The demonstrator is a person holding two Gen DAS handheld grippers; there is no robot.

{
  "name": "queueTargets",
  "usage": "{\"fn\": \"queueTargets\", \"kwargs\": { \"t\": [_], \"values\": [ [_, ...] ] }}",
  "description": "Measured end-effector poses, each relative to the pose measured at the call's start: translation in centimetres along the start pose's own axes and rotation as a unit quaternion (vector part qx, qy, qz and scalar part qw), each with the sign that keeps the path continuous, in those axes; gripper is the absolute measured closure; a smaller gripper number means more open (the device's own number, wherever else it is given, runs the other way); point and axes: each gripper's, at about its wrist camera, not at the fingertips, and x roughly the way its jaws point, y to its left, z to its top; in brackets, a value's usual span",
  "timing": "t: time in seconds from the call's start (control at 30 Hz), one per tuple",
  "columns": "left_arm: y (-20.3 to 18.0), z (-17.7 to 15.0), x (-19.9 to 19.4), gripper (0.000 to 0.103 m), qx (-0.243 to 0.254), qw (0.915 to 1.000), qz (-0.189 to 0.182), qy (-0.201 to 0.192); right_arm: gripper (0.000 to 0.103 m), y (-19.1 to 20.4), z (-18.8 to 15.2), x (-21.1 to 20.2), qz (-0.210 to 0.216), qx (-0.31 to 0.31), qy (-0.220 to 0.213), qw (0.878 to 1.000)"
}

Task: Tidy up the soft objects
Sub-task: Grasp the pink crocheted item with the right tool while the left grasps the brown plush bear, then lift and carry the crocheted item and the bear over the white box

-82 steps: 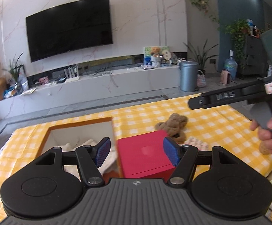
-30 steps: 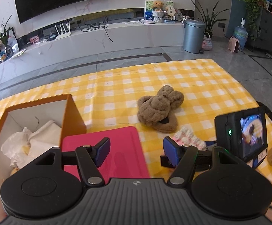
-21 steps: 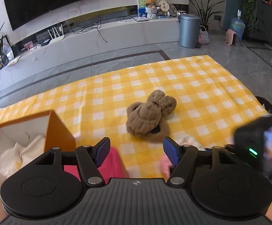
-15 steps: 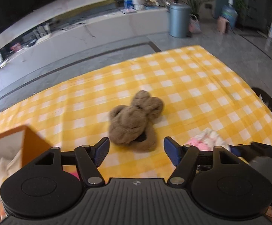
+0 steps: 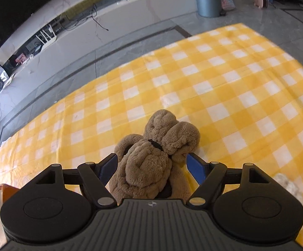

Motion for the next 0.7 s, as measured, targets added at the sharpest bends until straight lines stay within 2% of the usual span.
{"fn": "queueTargets", "kwargs": {
  "t": [0.1,0.13,0.23,0.3,0.33,0.37,0.4,0.47,0.57,0.7],
  "values": [
    [-0.3,-0.1,1.9,0.011,0.015,0.9992,-0.021,0.03,0.051,-0.1,0.1,0.3,-0.012,-0.001,0.003,1.0],
    [-0.5,-0.2,2.5,0.007,0.02,0.999,-0.016,0.036,0.051,-0.2,0.1,0.2,-0.01,-0.001,0.002,1.0],
    [-1.2,-0.5,3.8,0.006,0.043,0.9983,0.022,0.032,0.051,-0.1,0.2,0.0,-0.004,-0.003,0.001,1.0],
    [-1.5,-0.8,4.1,0.01,0.05,0.9978,0.034,0.026,0.051,0.1,0.2,0.0,-0.003,-0.009,-0.001,1.0],
    [-1.5,-1.0,4.0,0.015,0.047,0.9981,0.035,0.018,0.051,0.1,0.2,0.0,-0.003,-0.011,-0.001,1.0],
    [-1.5,-0.9,4.0,0.027,0.045,0.998,0.04,0.016,0.051,0.2,0.2,0.0,-0.003,-0.012,0.0,1.0],
    [-1.6,-0.9,3.9,0.031,0.049,0.9973,0.052,0.017,0.051,0.1,0.2,0.1,-0.004,-0.012,0.0,1.0],
    [-1.8,-0.9,3.7,0.037,0.062,0.9964,0.053,0.021,0.051,0.0,0.1,0.1,-0.007,-0.011,0.002,1.0],
    [-1.9,-1.1,3.2,0.046,0.063,0.9967,0.048,0.017,0.051,0.0,0.1,0.2,-0.009,-0.013,0.0,1.0],
    [-1.8,-2.0,1.7,0.048,0.052,0.9982,0.028,0.0,0.051,-0.1,0.2,0.4,-0.011,-0.009,0.002,1.0]
  ]
}}
